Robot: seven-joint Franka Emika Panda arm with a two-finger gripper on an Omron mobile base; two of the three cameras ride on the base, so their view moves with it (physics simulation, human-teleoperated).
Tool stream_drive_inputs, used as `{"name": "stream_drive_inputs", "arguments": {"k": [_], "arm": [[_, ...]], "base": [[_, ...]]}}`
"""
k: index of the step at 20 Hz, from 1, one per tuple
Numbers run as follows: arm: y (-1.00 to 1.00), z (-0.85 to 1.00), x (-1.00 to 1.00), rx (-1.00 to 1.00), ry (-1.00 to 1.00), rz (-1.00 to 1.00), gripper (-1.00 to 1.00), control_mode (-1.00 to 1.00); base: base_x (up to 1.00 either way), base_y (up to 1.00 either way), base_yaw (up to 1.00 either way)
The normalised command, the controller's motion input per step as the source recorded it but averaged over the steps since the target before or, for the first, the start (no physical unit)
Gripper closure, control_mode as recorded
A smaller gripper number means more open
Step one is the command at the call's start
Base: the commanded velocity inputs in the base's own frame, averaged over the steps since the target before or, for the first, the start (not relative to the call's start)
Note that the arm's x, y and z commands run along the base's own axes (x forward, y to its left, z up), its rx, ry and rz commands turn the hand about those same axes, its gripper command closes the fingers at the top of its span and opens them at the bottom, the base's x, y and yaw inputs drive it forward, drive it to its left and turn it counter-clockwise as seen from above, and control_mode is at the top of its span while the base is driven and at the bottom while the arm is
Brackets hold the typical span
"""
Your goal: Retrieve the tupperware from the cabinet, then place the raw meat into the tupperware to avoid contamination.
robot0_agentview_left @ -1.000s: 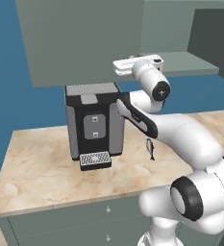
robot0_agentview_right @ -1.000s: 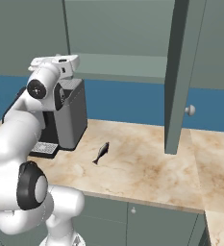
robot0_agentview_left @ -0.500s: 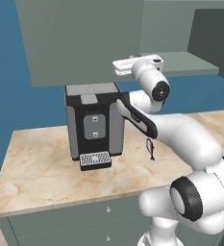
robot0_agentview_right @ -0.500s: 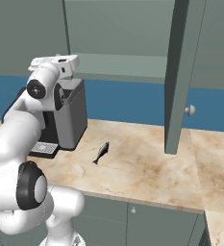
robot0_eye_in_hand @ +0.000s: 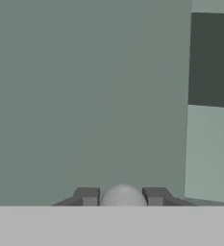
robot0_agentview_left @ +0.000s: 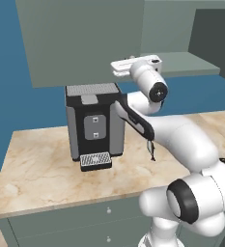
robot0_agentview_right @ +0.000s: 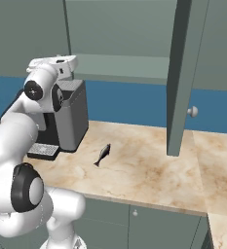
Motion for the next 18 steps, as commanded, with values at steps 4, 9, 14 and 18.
{"name": "stream_drive_inputs", "arguments": {"k": [4, 9, 14, 18], "arm": [[0.25, -0.05, 0.06, 0.0, 0.01, -0.01, 1.0, -1.0], [0.19, -0.01, 0.07, 0.0, 0.04, 0.0, 1.0, -1.0], [0.01, 0.0, 0.11, 0.0, 0.04, 0.0, 1.0, -1.0], [0.0, 0.0, 0.08, 0.0, 0.07, 0.0, 1.0, -1.0]], "base": [[0.0, 0.0, 0.0], [0.0, 0.0, 0.0], [0.0, 0.0, 0.0], [0.0, 0.0, 0.0]]}}
